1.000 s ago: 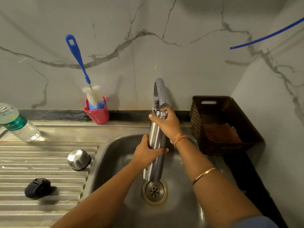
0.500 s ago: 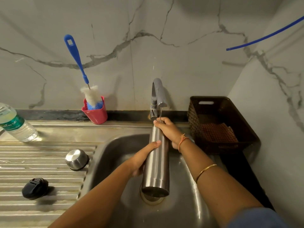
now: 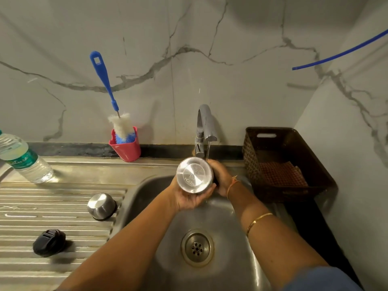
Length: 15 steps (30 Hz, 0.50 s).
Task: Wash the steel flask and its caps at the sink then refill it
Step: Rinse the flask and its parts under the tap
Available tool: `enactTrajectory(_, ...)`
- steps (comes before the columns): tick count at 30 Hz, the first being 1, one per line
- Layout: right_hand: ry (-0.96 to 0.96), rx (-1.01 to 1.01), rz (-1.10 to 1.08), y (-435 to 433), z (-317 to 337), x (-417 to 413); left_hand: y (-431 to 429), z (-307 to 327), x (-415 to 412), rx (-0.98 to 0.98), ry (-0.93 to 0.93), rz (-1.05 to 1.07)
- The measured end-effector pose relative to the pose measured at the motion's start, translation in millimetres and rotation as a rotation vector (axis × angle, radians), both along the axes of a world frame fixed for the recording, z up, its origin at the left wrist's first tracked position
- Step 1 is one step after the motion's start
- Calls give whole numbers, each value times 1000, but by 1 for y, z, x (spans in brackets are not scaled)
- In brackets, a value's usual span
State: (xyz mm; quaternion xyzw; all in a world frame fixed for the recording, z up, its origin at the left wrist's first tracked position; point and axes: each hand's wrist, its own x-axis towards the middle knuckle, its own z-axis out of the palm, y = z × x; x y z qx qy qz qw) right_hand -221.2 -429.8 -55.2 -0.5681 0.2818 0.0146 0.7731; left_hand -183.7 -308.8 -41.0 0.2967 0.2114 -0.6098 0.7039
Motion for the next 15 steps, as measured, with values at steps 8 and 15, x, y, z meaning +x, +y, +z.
enactTrajectory(8, -126, -26, -45, 5, 9, -22, -20, -11, -2, 82, 97, 15)
enactTrajectory(15, -273, -474, 107, 4, 7, -25, -19, -14, -2, 173, -52, -26)
